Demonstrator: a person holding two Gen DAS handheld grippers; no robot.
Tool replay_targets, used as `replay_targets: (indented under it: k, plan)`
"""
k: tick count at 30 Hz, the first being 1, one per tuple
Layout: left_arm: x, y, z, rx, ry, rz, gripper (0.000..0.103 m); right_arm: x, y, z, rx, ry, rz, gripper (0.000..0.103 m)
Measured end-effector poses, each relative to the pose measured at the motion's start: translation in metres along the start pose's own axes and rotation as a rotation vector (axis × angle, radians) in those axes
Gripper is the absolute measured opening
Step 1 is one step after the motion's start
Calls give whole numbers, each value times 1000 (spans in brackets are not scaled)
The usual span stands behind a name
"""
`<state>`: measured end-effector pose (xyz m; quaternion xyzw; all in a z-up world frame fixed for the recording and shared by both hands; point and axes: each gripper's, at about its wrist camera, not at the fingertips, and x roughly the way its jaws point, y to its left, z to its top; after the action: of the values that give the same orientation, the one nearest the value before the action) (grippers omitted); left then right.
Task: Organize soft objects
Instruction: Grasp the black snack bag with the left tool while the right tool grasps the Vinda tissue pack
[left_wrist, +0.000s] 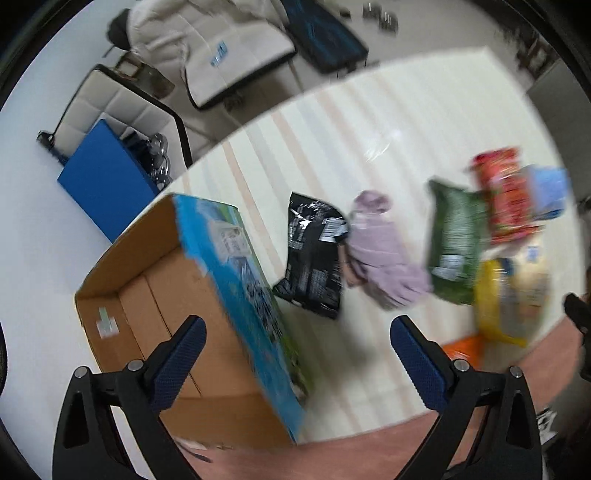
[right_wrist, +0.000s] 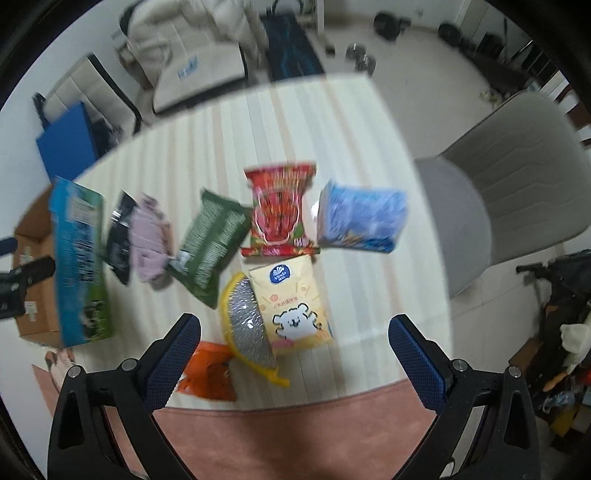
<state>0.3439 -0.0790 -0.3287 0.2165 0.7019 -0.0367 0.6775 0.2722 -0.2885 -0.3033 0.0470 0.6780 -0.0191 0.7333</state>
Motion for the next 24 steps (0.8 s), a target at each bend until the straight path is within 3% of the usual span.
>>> replay_targets:
  k: [5, 13, 17, 18, 19, 21, 24]
  plan:
    - [61, -1, 26, 16, 113, 22, 90, 47, 5, -1, 5, 100, 14, 94]
    - [105, -11, 43, 84, 188, 85, 90, 76, 7, 0, -10, 153, 14, 94]
    - [117, -16, 44, 121, 188, 114, 89, 89, 8, -3, -13, 187, 12, 94]
    - [119, -18, 43, 128, 180, 133, 86, 93, 10, -4, -13, 192, 13, 94]
    - [120, -18, 42, 131, 173, 141, 74, 99, 12, -3, -12, 200, 16, 94]
    - [119, -21, 47, 125, 189, 73, 36, 110, 14, -5, -12, 215, 17, 93]
    - [114, -25, 46, 113, 190, 79, 32, 119, 18, -10, 0, 213, 12, 89]
